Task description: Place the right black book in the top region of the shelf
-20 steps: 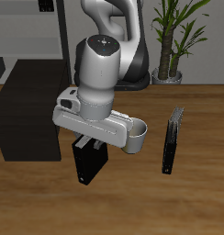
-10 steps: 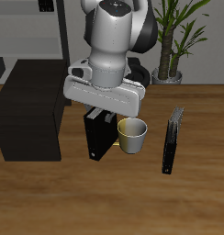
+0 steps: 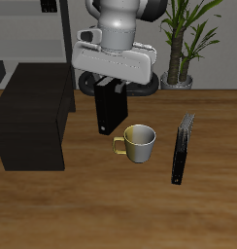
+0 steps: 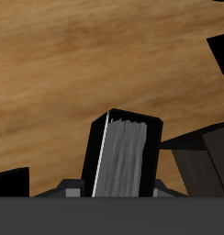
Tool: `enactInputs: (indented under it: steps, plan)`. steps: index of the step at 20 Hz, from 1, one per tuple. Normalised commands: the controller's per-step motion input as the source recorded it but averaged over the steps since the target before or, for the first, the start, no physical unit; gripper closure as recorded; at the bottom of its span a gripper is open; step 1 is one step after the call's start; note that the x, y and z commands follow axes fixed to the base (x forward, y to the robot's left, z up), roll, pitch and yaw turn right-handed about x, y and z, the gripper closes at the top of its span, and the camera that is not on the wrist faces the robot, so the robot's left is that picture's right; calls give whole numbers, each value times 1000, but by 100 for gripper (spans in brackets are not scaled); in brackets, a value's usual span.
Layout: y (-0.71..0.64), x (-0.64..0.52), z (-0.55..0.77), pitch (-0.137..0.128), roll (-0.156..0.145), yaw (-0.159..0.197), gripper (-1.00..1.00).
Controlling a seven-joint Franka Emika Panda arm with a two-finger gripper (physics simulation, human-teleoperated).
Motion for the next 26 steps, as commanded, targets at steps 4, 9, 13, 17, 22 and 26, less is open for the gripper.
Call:
enactInputs:
  steps: [4, 9, 13, 17, 22, 26]
  plan:
    - [-17, -430, 159, -14, -20, 44, 100]
    - [122, -544, 25, -8, 25, 28, 100]
    - [90, -484, 53, -3, 13, 39, 100]
    - [83, -435, 125, -21, 0, 41, 100]
    - [153, -419, 72, -20, 17, 84, 100]
    - [159, -243, 118, -36, -31, 136, 100]
